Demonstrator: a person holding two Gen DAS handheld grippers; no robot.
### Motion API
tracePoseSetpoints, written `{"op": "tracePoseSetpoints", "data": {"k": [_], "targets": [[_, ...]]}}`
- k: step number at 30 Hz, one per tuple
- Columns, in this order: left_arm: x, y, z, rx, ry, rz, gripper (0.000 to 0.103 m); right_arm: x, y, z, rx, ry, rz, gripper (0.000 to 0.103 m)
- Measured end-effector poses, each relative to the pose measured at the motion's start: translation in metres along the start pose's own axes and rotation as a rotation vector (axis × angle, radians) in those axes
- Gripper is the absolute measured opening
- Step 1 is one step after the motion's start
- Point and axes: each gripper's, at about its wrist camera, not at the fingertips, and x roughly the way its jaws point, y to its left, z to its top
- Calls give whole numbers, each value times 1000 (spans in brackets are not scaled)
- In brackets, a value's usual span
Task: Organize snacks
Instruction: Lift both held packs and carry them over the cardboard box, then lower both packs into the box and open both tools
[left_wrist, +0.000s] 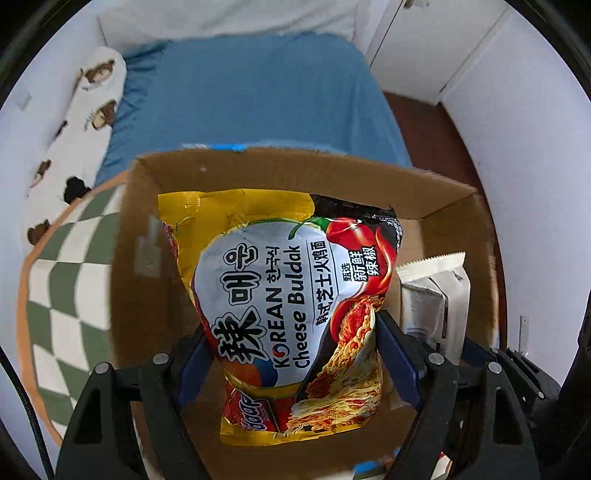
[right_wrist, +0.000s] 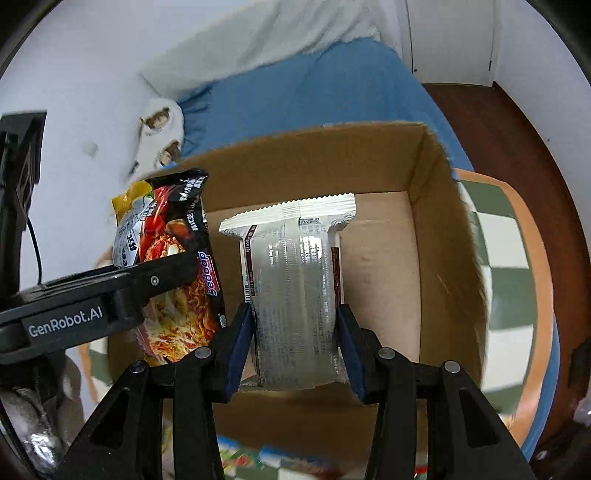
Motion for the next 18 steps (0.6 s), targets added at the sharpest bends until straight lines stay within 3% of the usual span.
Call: {"op": "tracePoseSetpoints", "data": {"k": [7,13,14,17,18], "targets": [[50,10,24,24,76,43,81,60,-16,34,-4,53,-44,48],[57,3,23,18,100,48,81,90,-29,56,13,97,-26,50],[55,-2,18,11,105,48,81,92,-30,57,21,107,-22,54],[52,0,17,-17,97,19,81,99,-37,60,35,113,-28,84],[49,0,16,-18,84,26,81,98,-39,60,39,112,-30,86]]}}
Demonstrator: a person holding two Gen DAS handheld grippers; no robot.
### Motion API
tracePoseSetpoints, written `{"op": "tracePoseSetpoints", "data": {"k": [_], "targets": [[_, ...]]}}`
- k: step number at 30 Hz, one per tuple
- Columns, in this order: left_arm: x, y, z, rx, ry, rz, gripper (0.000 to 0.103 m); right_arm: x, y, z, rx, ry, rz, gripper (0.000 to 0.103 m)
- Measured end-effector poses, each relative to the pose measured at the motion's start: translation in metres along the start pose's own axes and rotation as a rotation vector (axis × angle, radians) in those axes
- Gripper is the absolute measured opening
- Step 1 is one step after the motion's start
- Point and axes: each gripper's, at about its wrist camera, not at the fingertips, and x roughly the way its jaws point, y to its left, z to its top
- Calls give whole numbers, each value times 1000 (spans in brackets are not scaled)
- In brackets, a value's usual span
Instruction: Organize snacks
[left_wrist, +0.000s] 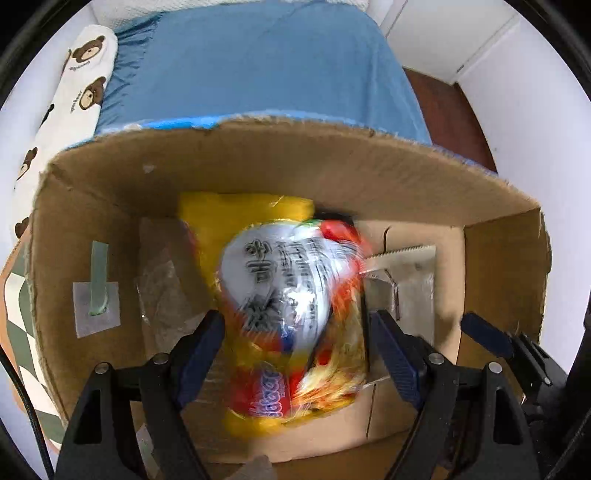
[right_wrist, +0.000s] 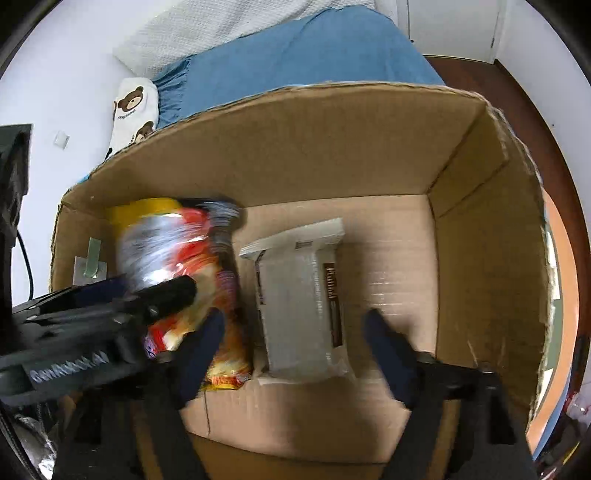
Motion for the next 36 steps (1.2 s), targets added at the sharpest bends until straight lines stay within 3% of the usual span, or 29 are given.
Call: {"op": "tracePoseSetpoints", "data": {"k": [8,14,28,36], "targets": [[-30,0,-18,-3,-78,22,81,-24,-12,-22,19,-29,-33,92],[-57,9,-43,-19,-146,34,81,-54,3,-44,-16,-81,-79,94],[-136,6,-136,4,-360,88,81,-146,33,-118,-97,-286,-147,94],[-163,-1,-178,17,-417,84,81,-187,44,-160,-100,-360,-128,94]]}}
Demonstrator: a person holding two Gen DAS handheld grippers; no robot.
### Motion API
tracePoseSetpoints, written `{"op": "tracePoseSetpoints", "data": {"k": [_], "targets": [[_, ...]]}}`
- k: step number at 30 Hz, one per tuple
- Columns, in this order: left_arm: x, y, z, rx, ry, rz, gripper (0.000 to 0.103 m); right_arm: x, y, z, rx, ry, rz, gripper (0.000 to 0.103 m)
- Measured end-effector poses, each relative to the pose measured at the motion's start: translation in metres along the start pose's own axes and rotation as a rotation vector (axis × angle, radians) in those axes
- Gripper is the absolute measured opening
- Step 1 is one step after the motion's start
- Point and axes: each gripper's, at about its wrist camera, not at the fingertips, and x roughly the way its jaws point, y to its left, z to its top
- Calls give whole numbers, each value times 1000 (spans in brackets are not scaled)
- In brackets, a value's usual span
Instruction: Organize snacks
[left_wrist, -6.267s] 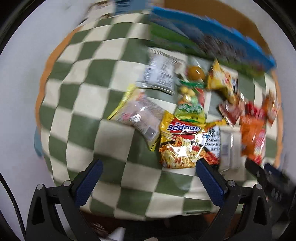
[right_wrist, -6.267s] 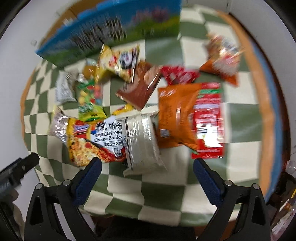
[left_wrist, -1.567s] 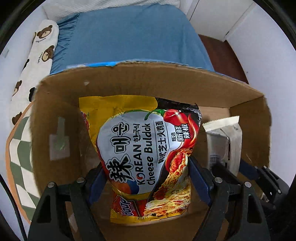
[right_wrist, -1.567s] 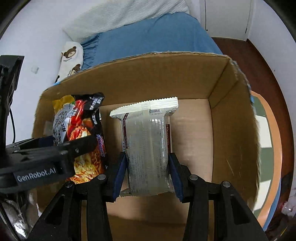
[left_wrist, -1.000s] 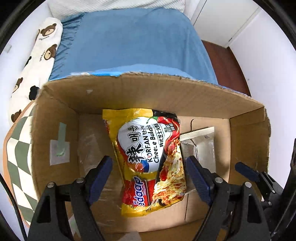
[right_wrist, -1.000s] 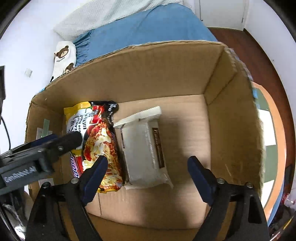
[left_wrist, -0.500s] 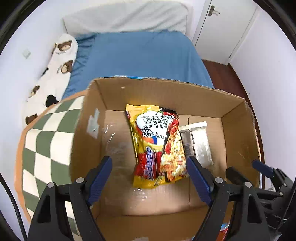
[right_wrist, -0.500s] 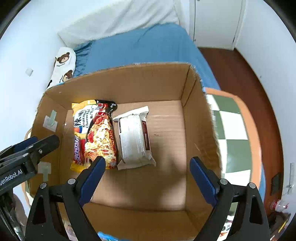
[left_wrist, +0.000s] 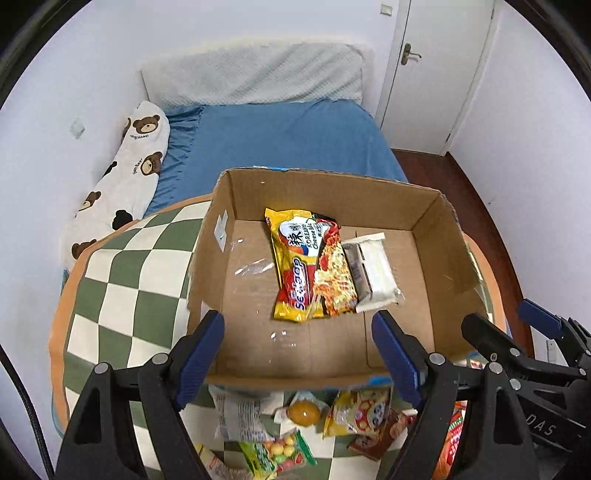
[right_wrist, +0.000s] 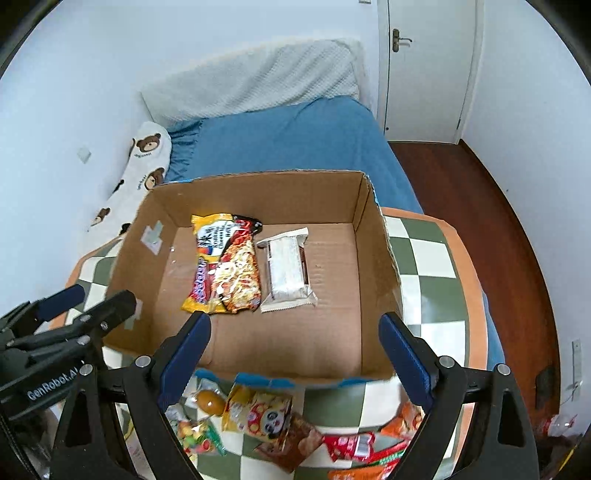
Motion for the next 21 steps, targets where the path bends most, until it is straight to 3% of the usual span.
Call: {"op": "tracePoseSetpoints", "data": {"k": [7,11,16,21], "targets": [[-25,3,-25,-19,-12,-7,81,-26,3,-26,19,-11,19,94],[-25,15,-47,-44,21,-7,81,-27,0,-50,44,30,30,94],[-1,41,-92,-58,128,53,81,4,-14,-94,99,162,45,94],[39,68,-151,-31,314,89,81,39,-27,-144,124,304,18,94]]}}
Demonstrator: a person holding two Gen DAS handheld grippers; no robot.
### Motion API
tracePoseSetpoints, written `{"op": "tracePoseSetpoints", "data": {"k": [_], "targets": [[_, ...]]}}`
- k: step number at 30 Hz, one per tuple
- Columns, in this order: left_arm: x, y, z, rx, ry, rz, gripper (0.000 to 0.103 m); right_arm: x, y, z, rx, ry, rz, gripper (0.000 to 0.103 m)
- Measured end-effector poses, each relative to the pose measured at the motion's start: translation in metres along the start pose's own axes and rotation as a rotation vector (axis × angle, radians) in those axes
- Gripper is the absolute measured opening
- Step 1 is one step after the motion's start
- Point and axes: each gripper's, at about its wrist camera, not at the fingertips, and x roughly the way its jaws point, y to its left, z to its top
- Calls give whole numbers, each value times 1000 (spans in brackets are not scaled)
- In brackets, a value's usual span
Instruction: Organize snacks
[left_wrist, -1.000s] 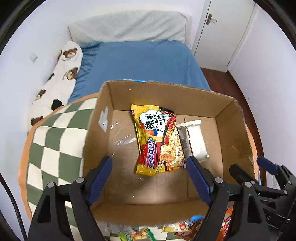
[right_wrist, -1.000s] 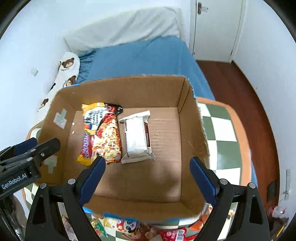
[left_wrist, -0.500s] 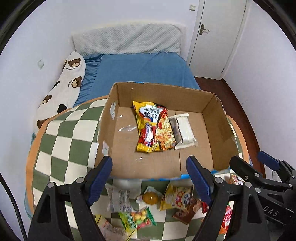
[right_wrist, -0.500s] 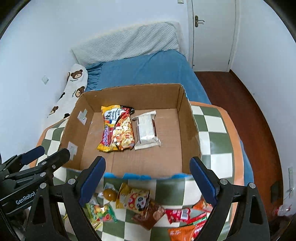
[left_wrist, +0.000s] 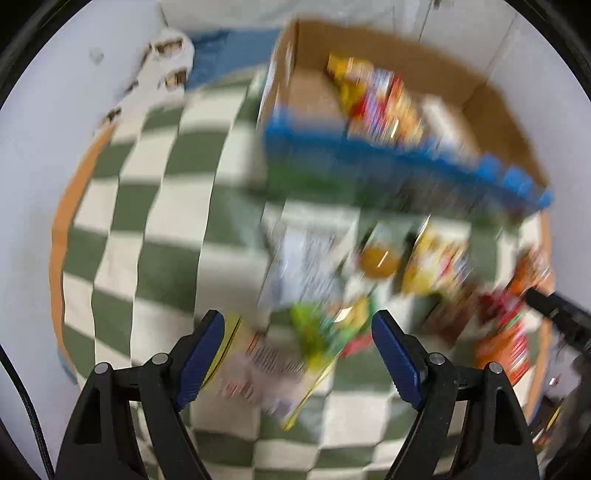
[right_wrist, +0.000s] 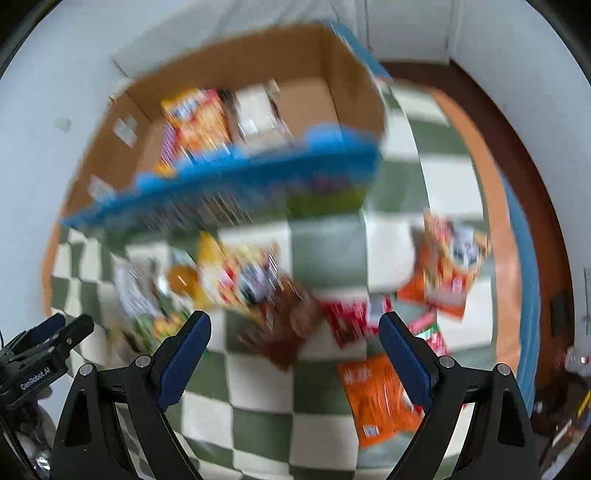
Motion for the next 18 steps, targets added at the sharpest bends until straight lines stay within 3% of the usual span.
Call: {"op": "tracePoseSetpoints", "data": {"k": [5,8,10,18], "targets": [[56,-4,-37,139,154,84,82,36,-34,-34,82,99,-41,94],[77,-3,-47,130,208,95,81,45,-49,-45,112,118,-68,94],[80,6,-50,37,206,93,81,47,-60,-54,127,122,-97,94],[81,65,-66,-467,255,-74,81,67,-72,-79,50,169,-174,94]]}}
